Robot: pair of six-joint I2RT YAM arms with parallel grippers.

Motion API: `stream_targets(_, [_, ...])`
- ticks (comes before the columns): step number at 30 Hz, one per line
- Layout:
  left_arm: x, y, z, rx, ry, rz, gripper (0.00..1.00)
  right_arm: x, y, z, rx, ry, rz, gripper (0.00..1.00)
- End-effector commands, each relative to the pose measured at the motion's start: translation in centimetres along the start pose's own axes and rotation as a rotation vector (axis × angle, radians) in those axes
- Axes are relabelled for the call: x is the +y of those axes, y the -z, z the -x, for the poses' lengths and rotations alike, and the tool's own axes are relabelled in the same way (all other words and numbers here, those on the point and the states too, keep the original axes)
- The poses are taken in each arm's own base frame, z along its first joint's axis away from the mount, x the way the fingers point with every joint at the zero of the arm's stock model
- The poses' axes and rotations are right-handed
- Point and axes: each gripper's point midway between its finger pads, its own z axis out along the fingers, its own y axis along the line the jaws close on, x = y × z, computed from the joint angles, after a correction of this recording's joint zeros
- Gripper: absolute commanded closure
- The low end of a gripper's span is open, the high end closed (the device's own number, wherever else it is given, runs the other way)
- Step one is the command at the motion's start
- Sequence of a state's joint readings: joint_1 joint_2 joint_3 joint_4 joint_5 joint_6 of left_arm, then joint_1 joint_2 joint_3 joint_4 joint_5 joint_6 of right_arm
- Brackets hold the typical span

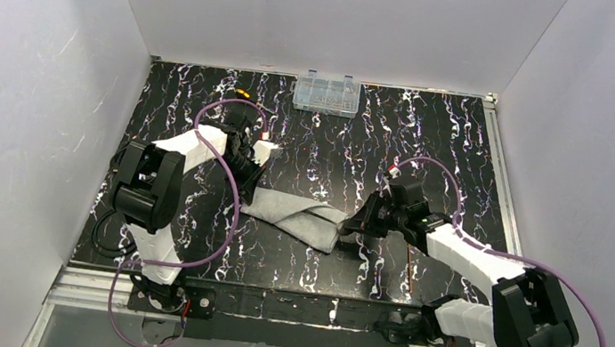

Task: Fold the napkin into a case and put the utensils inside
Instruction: Insert the spoon into the folded napkin.

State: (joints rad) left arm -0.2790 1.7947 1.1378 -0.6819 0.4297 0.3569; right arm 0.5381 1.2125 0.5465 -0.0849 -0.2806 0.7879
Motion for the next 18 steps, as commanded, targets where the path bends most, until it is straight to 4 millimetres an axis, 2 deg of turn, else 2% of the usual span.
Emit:
stream_targets(1, [-0.6, 0.5, 0.0, 0.013, -0.014, -0.011, 1.0, 1.6, -1.0, 0.8, -0.018, 0.02, 0.064, 0.99])
stream_targets(16, [-0.6, 0.9, 0.2, 0.007, -0.022, -0.006, 1.0, 2.9, -3.3, 0.4, -0.017, 0.088, 0.003, 0.99])
stream_targets(18, [-0.6, 1.0, 0.2, 0.006, -0.025, -0.003, 1.0, 2.7, -3.6, 0.4, -0.013, 0.087, -0.008, 0.89])
